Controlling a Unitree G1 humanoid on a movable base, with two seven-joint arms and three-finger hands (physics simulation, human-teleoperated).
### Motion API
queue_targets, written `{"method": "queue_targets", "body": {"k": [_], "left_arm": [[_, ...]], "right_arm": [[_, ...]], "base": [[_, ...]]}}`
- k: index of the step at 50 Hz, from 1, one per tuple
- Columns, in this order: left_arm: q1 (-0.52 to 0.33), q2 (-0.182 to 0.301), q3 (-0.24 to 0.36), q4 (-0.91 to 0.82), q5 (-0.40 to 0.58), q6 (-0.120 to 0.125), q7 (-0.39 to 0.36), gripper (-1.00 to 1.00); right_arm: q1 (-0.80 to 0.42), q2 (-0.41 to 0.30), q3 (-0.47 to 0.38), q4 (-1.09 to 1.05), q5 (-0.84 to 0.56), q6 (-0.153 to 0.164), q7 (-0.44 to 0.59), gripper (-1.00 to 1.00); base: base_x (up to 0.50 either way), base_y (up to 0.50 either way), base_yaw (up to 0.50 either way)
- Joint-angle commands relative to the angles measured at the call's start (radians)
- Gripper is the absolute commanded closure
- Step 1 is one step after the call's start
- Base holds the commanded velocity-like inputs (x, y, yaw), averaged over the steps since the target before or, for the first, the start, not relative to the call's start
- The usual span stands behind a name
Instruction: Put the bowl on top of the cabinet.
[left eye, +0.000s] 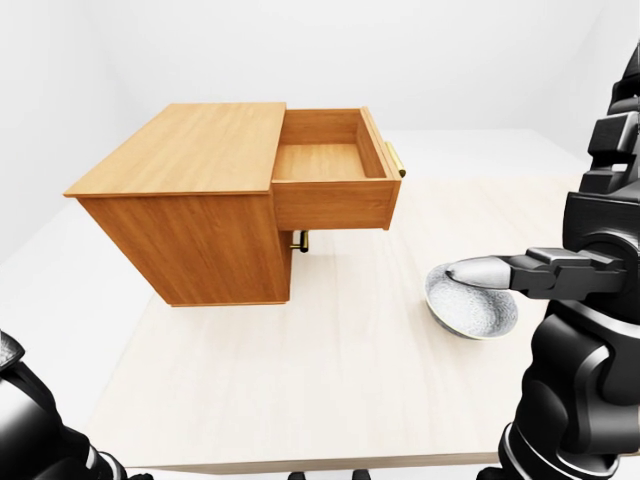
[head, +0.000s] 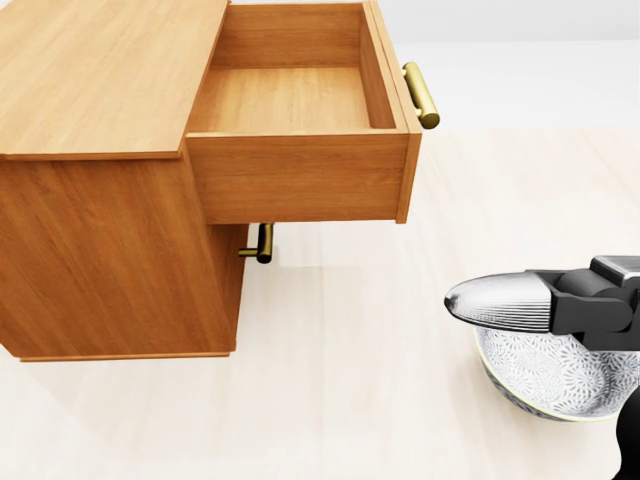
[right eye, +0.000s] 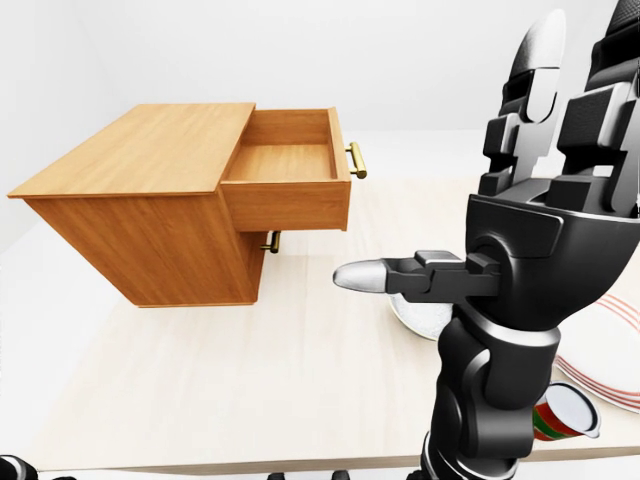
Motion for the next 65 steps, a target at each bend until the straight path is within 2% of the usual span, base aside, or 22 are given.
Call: {"method": "queue_targets", "body": {"k": [1, 15, 33, 37, 39, 41, 42, 43, 44, 47, 48, 50, 54, 55, 56, 57, 58, 60, 61, 63, 64, 65], "left_arm": [[-0.005, -0.003, 0.008, -0.009, -0.009, 0.000, 0.006, -1.00], [-0.003, 0.001, 0.010, -0.009, -0.025, 0.000, 0.015, -1.00], [0.002, -0.004, -0.002, -0.005, 0.001, 0.000, -0.003, -1.00], [-0.001, -0.003, 0.004, -0.008, -0.007, 0.000, 0.002, -1.00], [0.003, -0.002, 0.000, -0.006, -0.001, 0.000, -0.002, -1.00], [0.008, -0.004, -0.002, -0.008, 0.006, 0.000, -0.007, -1.00], [0.011, -0.006, -0.003, -0.009, 0.011, 0.000, -0.010, -1.00], [0.012, -0.008, -0.004, -0.008, 0.015, 0.000, -0.014, -1.00], [0.020, -0.010, -0.005, -0.010, 0.023, 0.000, -0.021, -1.00], [0.015, -0.014, 0.008, -0.028, 0.004, 0.000, -0.009, -1.00], [0.015, -0.014, 0.009, -0.033, 0.000, 0.000, -0.005, -1.00], [0.015, -0.013, 0.008, -0.032, -0.002, 0.000, -0.004, -1.00], [0.017, -0.013, 0.012, -0.035, -0.002, 0.000, -0.007, -1.00], [0.015, -0.013, 0.015, -0.037, -0.008, 0.000, -0.003, -1.00], [0.014, -0.011, 0.017, -0.037, -0.013, 0.000, 0.000, -1.00], [0.013, -0.009, 0.016, -0.035, -0.014, 0.000, 0.003, -1.00], [0.013, -0.009, 0.014, -0.033, -0.014, 0.000, 0.004, -1.00], [0.019, -0.007, 0.005, -0.028, -0.002, 0.000, -0.002, -1.00], [0.017, -0.008, 0.007, -0.030, -0.005, 0.000, -0.001, -1.00], [0.014, -0.008, 0.011, -0.033, -0.010, 0.000, 0.003, -1.00], [0.024, -0.009, 0.001, -0.025, 0.010, 0.000, -0.010, -1.00], [0.016, -0.010, 0.010, -0.033, -0.005, 0.000, -0.001, -1.00]], "right_arm": [[-0.009, -0.006, -0.009, -0.011, 0.021, 0.000, -0.009, -1.00], [-0.003, -0.007, -0.004, -0.009, 0.030, 0.000, -0.015, -1.00], [0.005, 0.001, -0.004, 0.017, 0.034, 0.000, -0.034, -1.00], [0.005, 0.012, -0.011, 0.042, 0.026, 0.000, -0.068, -1.00], [-0.002, 0.029, -0.040, 0.047, 0.084, 0.000, -0.070, -1.00], [0.004, 0.001, -0.013, 0.073, 0.051, 0.000, -0.097, -1.00], [-0.003, 0.012, -0.023, 0.076, 0.064, 0.000, -0.103, -1.00], [-0.014, 0.023, -0.036, 0.071, 0.081, 0.000, -0.120, -1.00], [-0.063, 0.036, -0.057, 0.066, 0.093, 0.000, -0.186, -1.00], [-0.131, 0.037, -0.094, 0.014, 0.205, 0.000, -0.221, -1.00], [-0.142, 0.028, -0.095, 0.006, 0.212, 0.000, -0.247, -1.00], [-0.130, 0.015, -0.104, 0.004, 0.253, 0.000, -0.230, -1.00], [-0.103, -0.023, -0.089, 0.077, 0.249, 0.000, -0.245, -1.00], [-0.091, -0.045, -0.073, 0.080, 0.247, 0.000, -0.222, -1.00], [-0.056, -0.093, -0.038, 0.061, 0.233, 0.000, -0.146, -1.00], [-0.087, -0.073, -0.073, 0.079, 0.229, 0.000, -0.186, -1.00], [-0.117, -0.034, -0.126, 0.084, 0.294, 0.000, -0.190, -1.00], [-0.095, -0.102, -0.069, 0.098, 0.259, 0.000, -0.149, -1.00], [-0.091, -0.109, -0.062, 0.098, 0.254, 0.000, -0.127, -1.00], [-0.098, -0.057, -0.110, 0.127, 0.288, 0.000, -0.145, -1.00], [-0.080, -0.117, -0.080, 0.140, 0.244, 0.000, -0.122, -1.00], [-0.091, -0.142, -0.105, 0.136, 0.294, 0.000, -0.069, -1.00]], "base": [[0.25, 0.50, 0.00], [0.26, 0.50, 0.00], [0.25, 0.50, 0.00], [0.14, 0.25, 0.00], [0.00, 0.00, 0.00], [0.00, 0.00, 0.00], [0.00, 0.00, 0.00], [0.00, 0.00, 0.00], [0.00, 0.00, 0.00], [0.00, 0.00, 0.00], [0.00, 0.00, 0.00], [0.00, 0.00, 0.00], [0.00, 0.00, 0.00], [0.00, 0.00, 0.00], [0.00, 0.00, 0.00], [0.00, 0.00, 0.00], [0.00, 0.00, 0.00], [0.00, 0.00, 0.00], [0.00, 0.00, 0.00], [0.00, 0.00, 0.00], [0.00, 0.00, 0.00], [0.00, 0.00, 0.00]]}}
